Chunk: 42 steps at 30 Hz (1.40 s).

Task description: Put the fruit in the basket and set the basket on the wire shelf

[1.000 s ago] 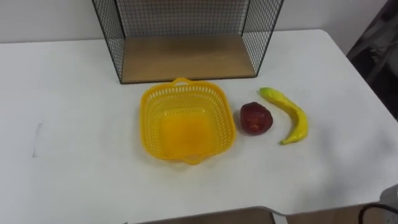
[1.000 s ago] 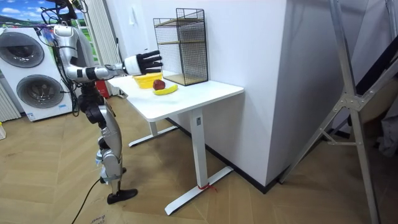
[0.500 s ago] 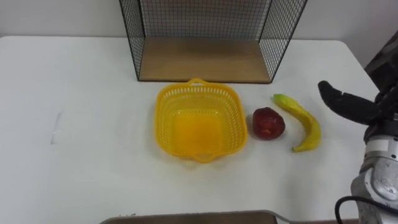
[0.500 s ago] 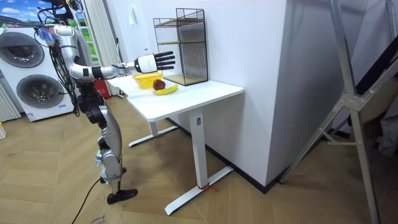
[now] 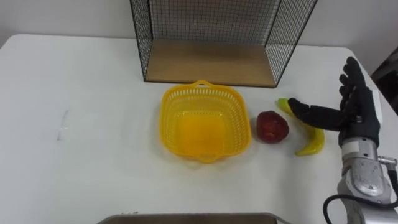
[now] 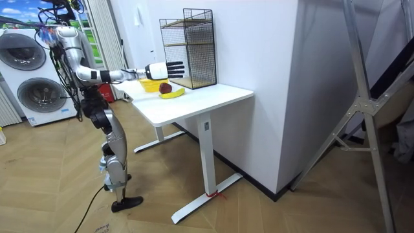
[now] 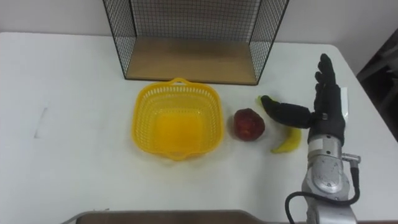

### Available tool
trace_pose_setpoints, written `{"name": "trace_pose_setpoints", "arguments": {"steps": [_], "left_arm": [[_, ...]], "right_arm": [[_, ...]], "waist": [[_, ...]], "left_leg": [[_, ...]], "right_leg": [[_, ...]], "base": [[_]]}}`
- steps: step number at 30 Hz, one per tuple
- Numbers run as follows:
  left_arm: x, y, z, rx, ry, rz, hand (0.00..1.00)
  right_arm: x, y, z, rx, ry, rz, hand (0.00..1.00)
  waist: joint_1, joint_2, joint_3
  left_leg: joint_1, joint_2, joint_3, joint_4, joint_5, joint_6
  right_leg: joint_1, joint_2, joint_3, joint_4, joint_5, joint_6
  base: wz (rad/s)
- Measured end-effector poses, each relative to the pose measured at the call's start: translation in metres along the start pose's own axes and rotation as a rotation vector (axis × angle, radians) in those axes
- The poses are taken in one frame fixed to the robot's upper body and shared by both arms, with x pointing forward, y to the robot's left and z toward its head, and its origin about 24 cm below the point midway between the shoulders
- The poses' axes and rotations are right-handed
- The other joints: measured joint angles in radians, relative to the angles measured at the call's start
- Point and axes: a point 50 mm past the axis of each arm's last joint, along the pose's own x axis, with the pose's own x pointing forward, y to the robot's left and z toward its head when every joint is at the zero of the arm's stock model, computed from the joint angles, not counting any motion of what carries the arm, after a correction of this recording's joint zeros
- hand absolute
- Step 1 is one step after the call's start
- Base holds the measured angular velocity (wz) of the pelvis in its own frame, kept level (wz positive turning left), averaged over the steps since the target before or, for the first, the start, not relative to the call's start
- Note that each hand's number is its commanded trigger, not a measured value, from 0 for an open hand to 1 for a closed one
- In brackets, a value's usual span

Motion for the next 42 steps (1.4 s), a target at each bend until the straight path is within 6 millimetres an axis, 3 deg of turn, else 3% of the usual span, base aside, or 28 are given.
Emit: {"name": "trace_pose_setpoints", "arguments": {"steps": [8, 20, 32, 35, 42], "left_arm": [[0.000, 0.000, 0.003, 0.021, -0.011, -0.004, 0.00], [0.000, -0.001, 0.001, 0.021, -0.002, -0.007, 0.00], [0.000, -0.005, -0.005, 0.054, 0.034, -0.021, 0.00], [0.001, -0.005, -0.004, 0.073, 0.044, -0.027, 0.00], [0.001, -0.006, -0.003, 0.101, 0.053, -0.035, 0.00]], "right_arm": [[-0.004, 0.015, -0.013, -0.021, 0.068, 0.115, 0.00], [-0.001, 0.020, -0.009, -0.009, 0.052, 0.141, 0.00], [-0.002, 0.023, -0.011, -0.048, 0.055, 0.197, 0.00], [-0.004, 0.024, -0.026, -0.082, 0.122, 0.213, 0.00], [-0.008, 0.030, -0.033, -0.118, 0.148, 0.254, 0.00]], "waist": [[0.011, 0.007, -0.0021], [0.017, 0.008, -0.0028], [0.017, 0.020, 0.0024], [0.017, 0.017, 0.0001], [0.016, 0.007, -0.0084]], "left_leg": [[0.004, 0.000, -0.010, 0.001, 0.000, 0.000], [0.005, 0.000, -0.012, 0.002, 0.000, 0.000], [-0.002, 0.000, -0.018, 0.002, 0.000, 0.000], [-0.005, 0.000, -0.021, 0.005, 0.000, 0.000], [-0.010, 0.000, -0.021, 0.019, 0.000, 0.000]], "right_leg": [[0.010, -0.001, -0.011, 0.000, 0.000, 0.000], [0.012, -0.001, -0.012, 0.001, 0.001, -0.001], [0.010, -0.002, -0.022, 0.000, 0.001, -0.001], [0.009, -0.002, -0.023, -0.001, 0.001, -0.001], [0.010, -0.003, -0.022, 0.000, 0.001, -0.001]], "base": [[0.03], [0.00], [0.01], [0.01], [0.00]]}}
